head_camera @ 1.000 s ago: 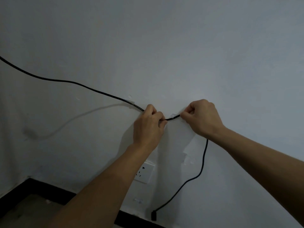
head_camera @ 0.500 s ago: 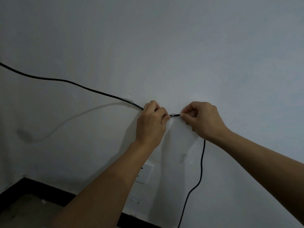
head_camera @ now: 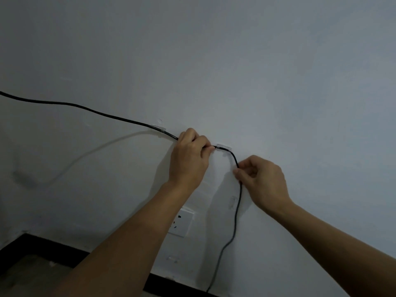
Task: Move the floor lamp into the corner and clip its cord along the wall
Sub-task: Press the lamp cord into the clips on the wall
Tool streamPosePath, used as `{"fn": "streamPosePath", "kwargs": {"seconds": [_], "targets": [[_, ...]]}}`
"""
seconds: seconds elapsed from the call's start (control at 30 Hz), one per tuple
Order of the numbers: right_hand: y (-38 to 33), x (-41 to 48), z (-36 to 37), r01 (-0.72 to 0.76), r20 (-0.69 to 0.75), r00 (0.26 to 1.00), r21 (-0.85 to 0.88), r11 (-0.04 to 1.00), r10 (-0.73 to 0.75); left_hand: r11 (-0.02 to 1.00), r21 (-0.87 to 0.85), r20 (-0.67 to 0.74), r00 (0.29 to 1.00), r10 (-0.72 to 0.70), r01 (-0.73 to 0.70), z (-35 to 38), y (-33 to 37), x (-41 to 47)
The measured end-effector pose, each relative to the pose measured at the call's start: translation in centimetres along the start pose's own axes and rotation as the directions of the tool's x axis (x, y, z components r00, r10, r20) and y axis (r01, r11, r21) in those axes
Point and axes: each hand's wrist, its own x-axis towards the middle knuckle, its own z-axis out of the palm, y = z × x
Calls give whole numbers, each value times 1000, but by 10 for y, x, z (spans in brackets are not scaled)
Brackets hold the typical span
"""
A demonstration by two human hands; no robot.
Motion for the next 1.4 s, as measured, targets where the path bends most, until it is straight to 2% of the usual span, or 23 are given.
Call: {"fn": "streamPosePath", "kwargs": {"seconds": [0.1, 0.2, 0.27, 0.3, 0.33, 0.37, 0.43, 0.47, 0.5, 0.53, 0.6, 0.67, 0.8, 0.9, 1.0, 1.1, 1.23, 1.33, 1.4], "targets": [[9, -10, 1, -56, 78, 995, -67, 996, 62, 998, -53, -23, 999, -31, 30, -3, 1, -3], [20, -17, 4, -122, 105, 987, -39, 992, 125, 992, -86, -54, 994, -95, 90, -7, 3, -22], [25, -18, 5, -166, 108, 982, 69, 984, 158, 968, -117, 27, 975, -219, 221, -4, 0, -47], [26, -19, 5, -180, 112, 980, 137, 974, 166, 935, -135, 133, 941, -312, 329, -1, -1, -61], [27, -20, 5, -192, 115, 978, 199, 961, 171, 877, -150, 281, 870, -405, 457, 2, -1, -75], [27, -21, 4, -205, 117, 977, 254, 945, 180, 796, -156, 449, 759, -471, 585, 7, 1, -89], [28, -21, 3, -240, 119, 970, 354, 904, 211, 626, -91, 735, 476, -483, 775, 15, 9, -112], [29, -20, 3, -256, 119, 967, 392, 883, 228, 583, -42, 817, 364, -447, 811, 18, 13, -122], [30, -18, 3, -267, 116, 964, 419, 868, 240, 565, -14, 865, 294, -408, 825, 22, 16, -131], [30, -17, 3, -271, 113, 963, 431, 861, 246, 553, -10, 891, 258, -372, 833, 25, 18, -138], [31, -14, 4, -254, 106, 967, 419, 872, 231, 529, -43, 908, 254, -333, 847, 30, 21, -149], [31, -13, 5, -216, 117, 976, 394, 893, 185, 505, -87, 893, 292, -343, 859, 31, 25, -154], [32, -14, 8, -179, 233, 966, 276, 944, 115, 497, -135, 876, 337, -344, 857, 33, 33, -158], [33, -16, 11, -131, 277, 957, 140, 982, 88, 517, -122, 891, 323, -320, 847, 33, 39, -156], [32, -17, 15, -18, 252, 968, -3, 1000, 19, 525, -109, 903, 304, -302, 844, 33, 41, -152], [29, -15, 18, 105, 223, 973, -199, 974, -60, 523, -108, 904, 302, -303, 846, 33, 38, -149], [28, -12, 20, 203, 188, 973, -417, 886, -134, 502, -118, 898, 308, -315, 857, 35, 37, -147], [29, -13, 22, 172, 177, 979, -430, 886, -105, 500, -119, 896, 310, -319, 858, 37, 39, -147], [31, -15, 21, 84, 168, 985, -334, 939, -29, 495, -118, 891, 312, -329, 861, 38, 38, -148]]}}
